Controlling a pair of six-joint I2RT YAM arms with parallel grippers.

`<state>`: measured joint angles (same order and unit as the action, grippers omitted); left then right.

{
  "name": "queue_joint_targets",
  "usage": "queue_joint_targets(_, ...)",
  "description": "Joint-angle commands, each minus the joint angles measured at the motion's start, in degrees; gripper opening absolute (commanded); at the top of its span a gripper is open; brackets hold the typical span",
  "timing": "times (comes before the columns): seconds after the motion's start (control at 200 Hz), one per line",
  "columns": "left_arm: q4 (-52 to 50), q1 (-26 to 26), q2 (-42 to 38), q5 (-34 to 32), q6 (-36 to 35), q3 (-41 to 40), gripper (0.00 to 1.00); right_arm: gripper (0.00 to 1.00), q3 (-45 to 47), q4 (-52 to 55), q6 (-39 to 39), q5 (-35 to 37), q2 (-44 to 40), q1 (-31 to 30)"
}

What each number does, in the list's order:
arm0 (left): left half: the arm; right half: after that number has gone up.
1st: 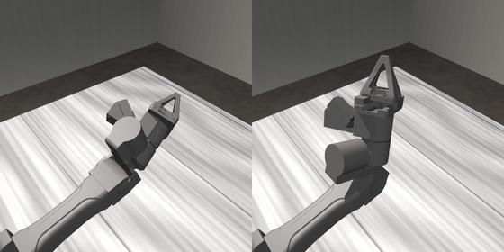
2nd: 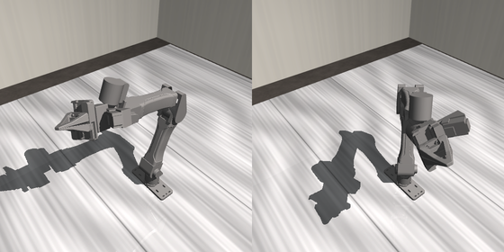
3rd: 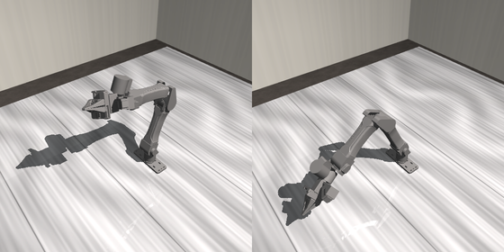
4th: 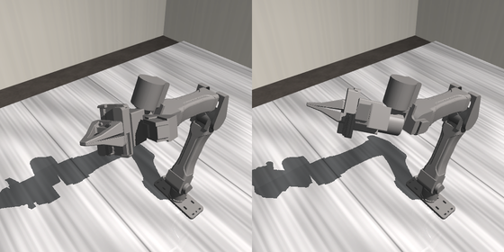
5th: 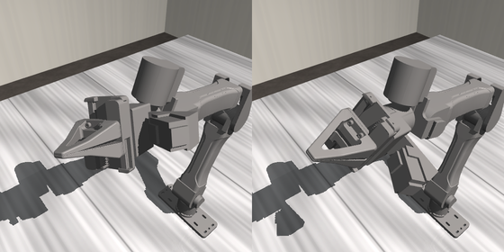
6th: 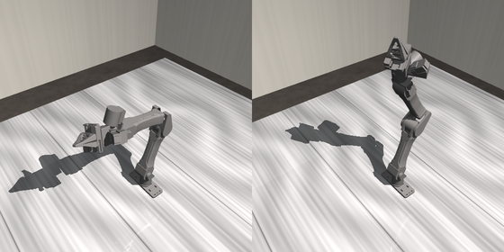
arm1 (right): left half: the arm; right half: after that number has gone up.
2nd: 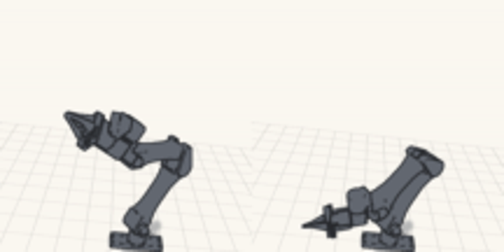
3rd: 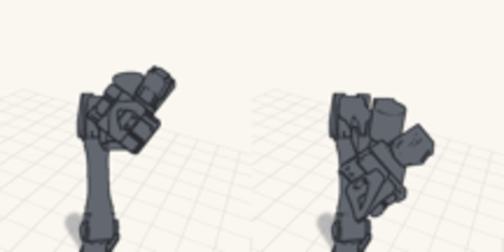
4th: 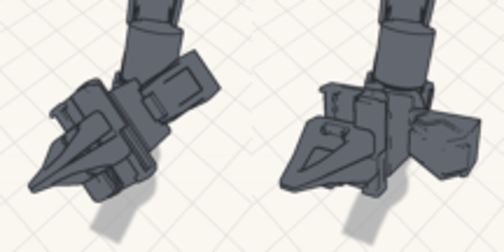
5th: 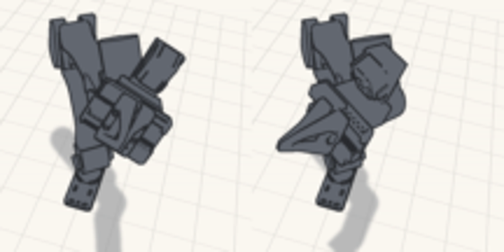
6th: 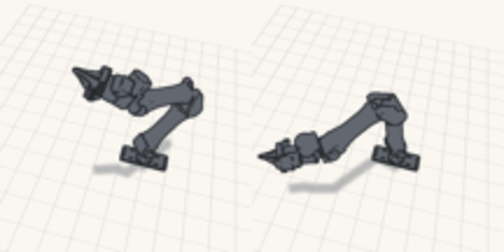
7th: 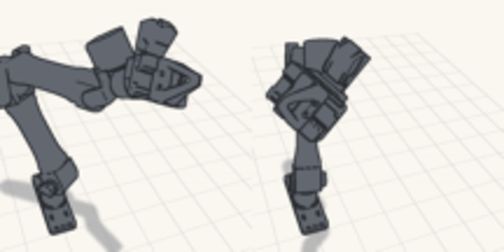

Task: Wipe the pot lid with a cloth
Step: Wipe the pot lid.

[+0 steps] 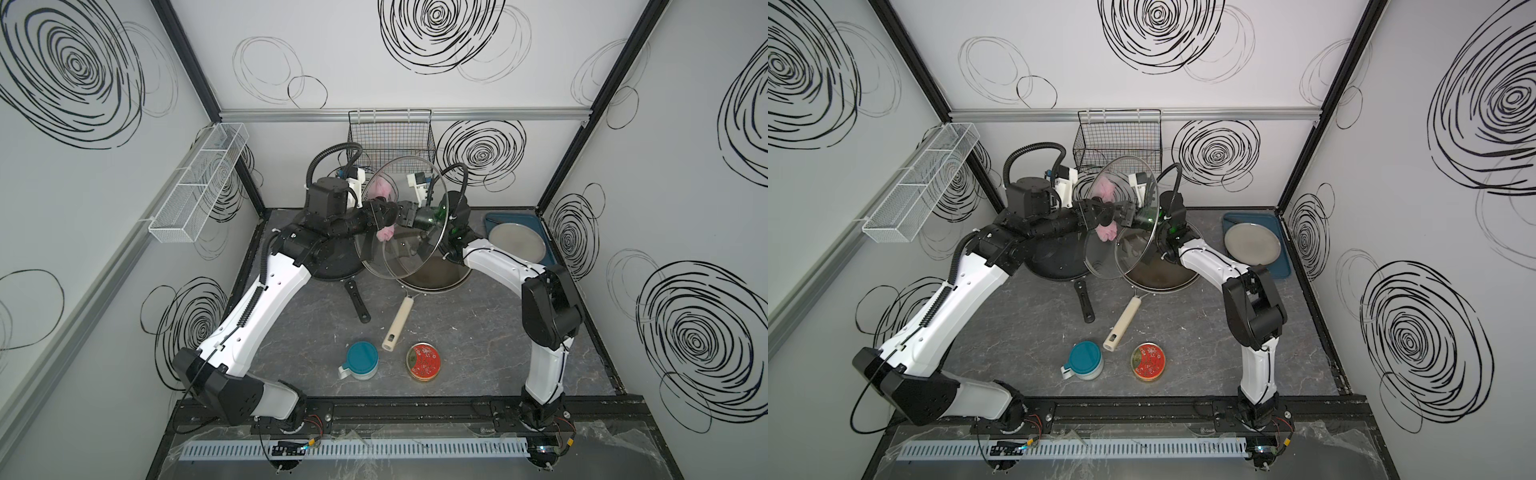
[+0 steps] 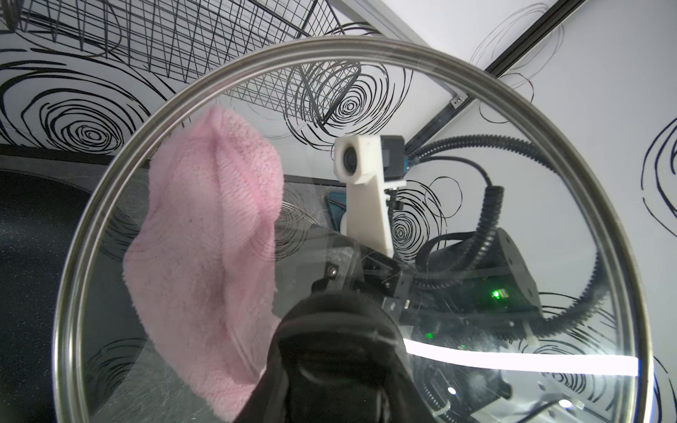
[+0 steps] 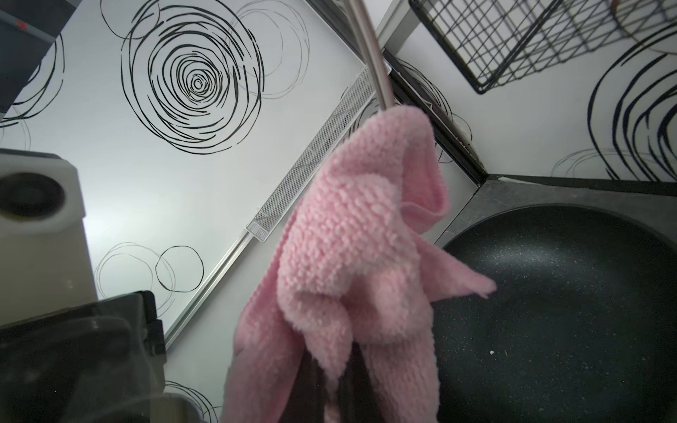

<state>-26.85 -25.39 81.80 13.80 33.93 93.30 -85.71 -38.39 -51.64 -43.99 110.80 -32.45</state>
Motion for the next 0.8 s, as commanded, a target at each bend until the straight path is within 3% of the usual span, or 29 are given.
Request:
queue_joint_targets(0.0, 13.8, 0.5, -0.7, 0.7, 0.7, 4.8, 0.0, 0.0, 1.5, -2.7, -0.7, -1.0, -0.2, -1.3)
queue_joint_targets(0.795, 16.1, 6.5, -0.8, -1.7, 2.2, 3.9, 0.0, 0.0, 18.0, -4.0, -2.6, -0.1, -15.5, -4.0)
